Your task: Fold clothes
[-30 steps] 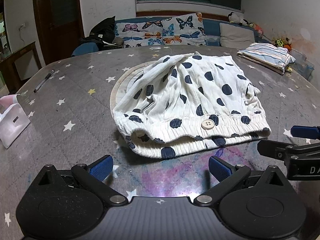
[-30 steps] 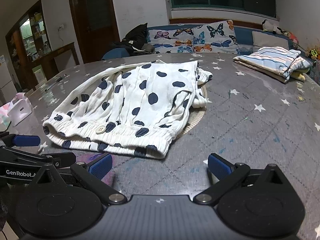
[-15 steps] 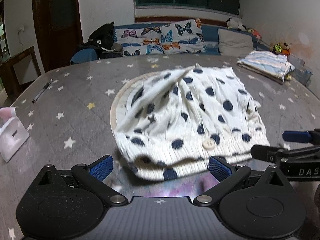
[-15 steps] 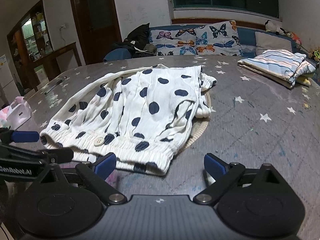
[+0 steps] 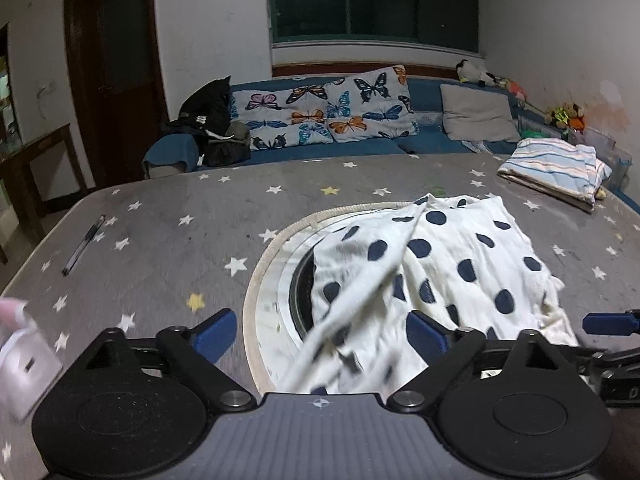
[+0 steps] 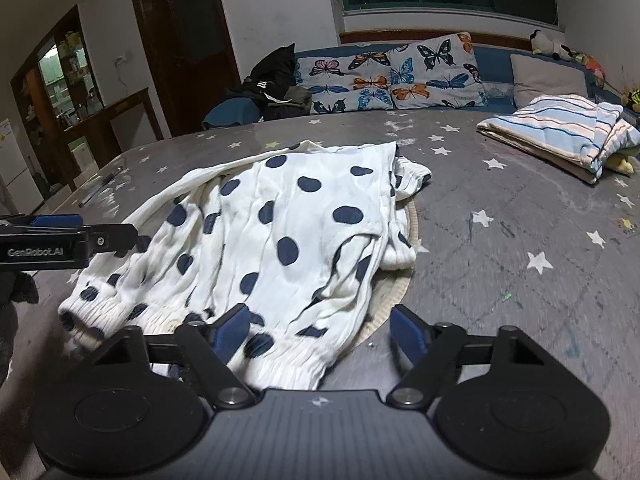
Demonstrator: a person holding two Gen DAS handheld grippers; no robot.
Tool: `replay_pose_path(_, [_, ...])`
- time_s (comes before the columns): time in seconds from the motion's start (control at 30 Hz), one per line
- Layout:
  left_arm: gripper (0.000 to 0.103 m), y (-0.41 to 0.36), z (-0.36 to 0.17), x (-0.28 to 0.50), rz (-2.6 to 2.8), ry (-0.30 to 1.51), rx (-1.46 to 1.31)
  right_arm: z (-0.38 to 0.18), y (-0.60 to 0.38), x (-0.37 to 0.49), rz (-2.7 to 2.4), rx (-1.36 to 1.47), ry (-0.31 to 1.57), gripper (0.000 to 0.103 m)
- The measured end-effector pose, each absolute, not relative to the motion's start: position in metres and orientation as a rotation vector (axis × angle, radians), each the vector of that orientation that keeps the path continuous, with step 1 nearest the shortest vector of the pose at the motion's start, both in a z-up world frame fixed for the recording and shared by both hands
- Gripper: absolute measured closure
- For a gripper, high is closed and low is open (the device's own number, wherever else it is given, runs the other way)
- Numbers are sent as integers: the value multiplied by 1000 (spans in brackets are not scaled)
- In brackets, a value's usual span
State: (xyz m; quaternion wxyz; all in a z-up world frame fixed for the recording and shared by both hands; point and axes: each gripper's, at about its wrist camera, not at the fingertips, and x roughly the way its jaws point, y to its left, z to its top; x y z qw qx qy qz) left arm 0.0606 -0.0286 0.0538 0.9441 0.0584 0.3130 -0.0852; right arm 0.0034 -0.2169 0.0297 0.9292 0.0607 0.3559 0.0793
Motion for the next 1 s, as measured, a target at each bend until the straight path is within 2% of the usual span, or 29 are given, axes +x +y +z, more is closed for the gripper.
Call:
replay_pose_path(0.13, [29,-25,46,74,-211,668,150,24,-222,13,163,145,756,35])
replay_pose_path(0.2, [46,-23,41,78,-226,694,161,21,-222,14,162,151,764,38])
replay_pose_path(0.23, [51,-22,38,79,-235,709,157,21,-222,13,161,152,762,39])
replay_pose_path(0.3, [75,-19,36,79,-253,728,137,21,-222,13,165,160,759,54])
replay_pose_path(0.37, [81,-17,34,78,-271,745,113,21,-222,14,165,165,760,62])
replay_pose_path(0.47, [92,-13,33,76,-298,767,77,22,-223,12,186,188,767,84])
replay_pose_path(0.5, [95,-12,34,74,-307,772,65,22,-223,11,186,185,768,91])
replay_pose_path(0.6, [98,-7,38,68,-327,782,27,24,-225,5,189,187,763,97])
replay_pose_path(1.0, [99,26,67,20,-420,805,-78,62,-246,-55,354,232,734,99])
